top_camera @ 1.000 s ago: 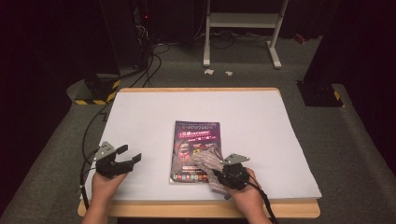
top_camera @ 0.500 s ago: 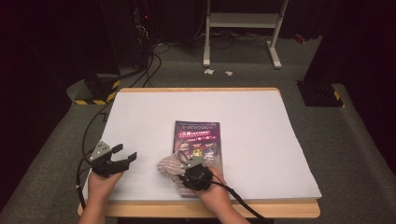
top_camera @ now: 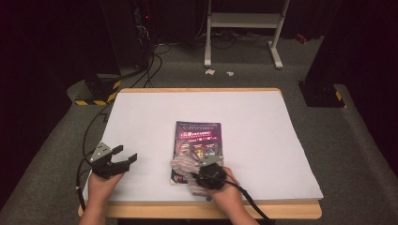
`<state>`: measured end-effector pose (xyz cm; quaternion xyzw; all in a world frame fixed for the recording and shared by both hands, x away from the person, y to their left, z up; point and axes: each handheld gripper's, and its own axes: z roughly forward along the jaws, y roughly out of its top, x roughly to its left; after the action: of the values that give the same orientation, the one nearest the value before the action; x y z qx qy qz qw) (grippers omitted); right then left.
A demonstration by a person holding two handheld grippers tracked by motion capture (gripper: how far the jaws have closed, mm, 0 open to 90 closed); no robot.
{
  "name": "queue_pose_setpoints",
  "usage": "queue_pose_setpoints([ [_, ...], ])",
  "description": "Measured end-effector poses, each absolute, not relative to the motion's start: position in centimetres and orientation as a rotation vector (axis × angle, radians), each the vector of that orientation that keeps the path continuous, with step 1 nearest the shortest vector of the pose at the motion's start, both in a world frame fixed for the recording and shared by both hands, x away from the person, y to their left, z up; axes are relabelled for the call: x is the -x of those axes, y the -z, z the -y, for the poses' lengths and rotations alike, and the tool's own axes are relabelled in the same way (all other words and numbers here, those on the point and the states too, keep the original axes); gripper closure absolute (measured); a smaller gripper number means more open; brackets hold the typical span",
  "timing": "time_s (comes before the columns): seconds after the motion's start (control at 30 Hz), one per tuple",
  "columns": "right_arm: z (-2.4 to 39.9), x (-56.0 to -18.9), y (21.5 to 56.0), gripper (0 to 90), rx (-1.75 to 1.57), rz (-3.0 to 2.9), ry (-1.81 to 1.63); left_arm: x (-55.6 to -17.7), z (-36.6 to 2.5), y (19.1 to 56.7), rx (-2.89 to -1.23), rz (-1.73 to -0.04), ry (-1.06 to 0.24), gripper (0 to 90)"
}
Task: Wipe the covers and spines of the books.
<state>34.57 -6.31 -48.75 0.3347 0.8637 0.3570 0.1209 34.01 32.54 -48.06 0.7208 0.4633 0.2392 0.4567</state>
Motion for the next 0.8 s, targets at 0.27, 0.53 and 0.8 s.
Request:
queue_pose_setpoints([
  [0.27, 12.9, -36.1, 48.5, 68.6, -1.184, -2.399, -0.985, -34.2, -32.1, 48.2, -1.786, -1.138, -0.584, 25.3],
  [0.53, 8.2, -38.2, 48.6, 68.5, -1.117, -2.441, -0.98, -34.4, -31.6, 48.4, -1.807, -1.126, -0.575, 25.3],
  [0.8, -0.3, -39.9, 48.7, 68.4, -0.961, -2.537, -1.013, -34.3, -31.8, 48.3, -1.805, -1.112, -0.574, 25.3],
])
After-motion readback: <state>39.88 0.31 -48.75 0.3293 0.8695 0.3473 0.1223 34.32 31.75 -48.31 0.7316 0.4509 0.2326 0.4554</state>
